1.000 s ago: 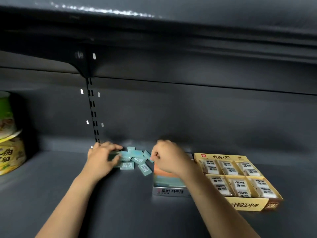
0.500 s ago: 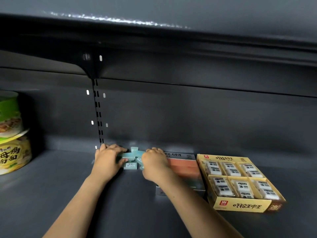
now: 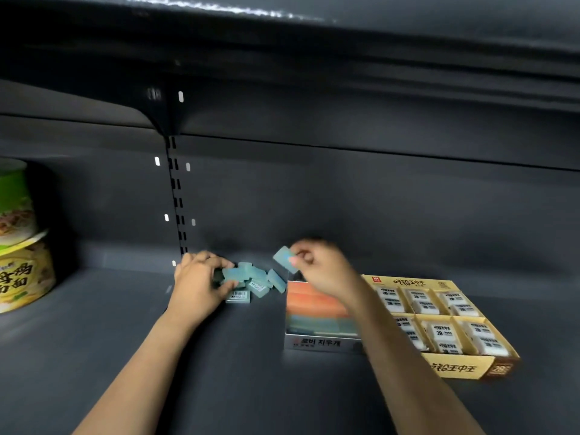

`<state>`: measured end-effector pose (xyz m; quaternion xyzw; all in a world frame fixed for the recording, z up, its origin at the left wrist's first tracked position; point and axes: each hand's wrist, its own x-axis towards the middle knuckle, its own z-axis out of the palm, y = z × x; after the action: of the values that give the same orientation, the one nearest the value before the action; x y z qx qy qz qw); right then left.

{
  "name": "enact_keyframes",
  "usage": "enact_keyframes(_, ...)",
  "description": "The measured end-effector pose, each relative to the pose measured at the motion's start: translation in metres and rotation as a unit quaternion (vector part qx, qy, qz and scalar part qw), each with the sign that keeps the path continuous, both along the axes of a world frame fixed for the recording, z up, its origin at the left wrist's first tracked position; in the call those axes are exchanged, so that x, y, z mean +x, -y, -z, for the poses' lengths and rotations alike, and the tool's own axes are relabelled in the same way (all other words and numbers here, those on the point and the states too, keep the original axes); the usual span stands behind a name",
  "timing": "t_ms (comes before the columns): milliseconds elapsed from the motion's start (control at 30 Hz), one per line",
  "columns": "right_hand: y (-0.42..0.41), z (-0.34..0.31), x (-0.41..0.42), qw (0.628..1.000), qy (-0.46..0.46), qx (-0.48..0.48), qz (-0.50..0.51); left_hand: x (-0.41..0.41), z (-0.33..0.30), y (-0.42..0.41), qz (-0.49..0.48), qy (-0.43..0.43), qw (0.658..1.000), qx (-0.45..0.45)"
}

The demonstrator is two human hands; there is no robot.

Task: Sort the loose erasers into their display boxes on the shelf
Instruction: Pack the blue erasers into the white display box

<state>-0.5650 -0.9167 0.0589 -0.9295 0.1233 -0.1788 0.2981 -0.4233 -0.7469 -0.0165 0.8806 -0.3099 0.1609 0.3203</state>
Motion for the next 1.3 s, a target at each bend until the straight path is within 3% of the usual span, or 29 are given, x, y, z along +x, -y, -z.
enact_keyframes(200, 0.042, -0.012, -0.050, 0.993, -0.004, 0.110, 0.038, -0.009, -0.013, 0.001, -0.016, 0.001, 0.999, -0.039)
enact_keyframes(433, 0.051, 0.002, -0.076, 0.994, -0.088, -0.029, 0.053, -0.020, -0.020, 0.006, -0.002, -0.002, 0.999, -0.043)
enact_keyframes(667, 0.047, 0.013, -0.081, 0.991, -0.106, -0.042, 0.063, -0.040, -0.019, 0.022, 0.154, -0.049, 0.983, -0.089)
enact_keyframes(967, 0.041, 0.017, -0.077, 0.981, -0.140, -0.124, 0.055, -0.086, -0.024, 0.062, 0.282, -0.188, 0.941, -0.005)
enact_keyframes(1300, 0.040, 0.022, -0.077, 0.978, -0.156, -0.123, 0.066, -0.088, -0.018, 0.074, 0.266, -0.193, 0.941, 0.082)
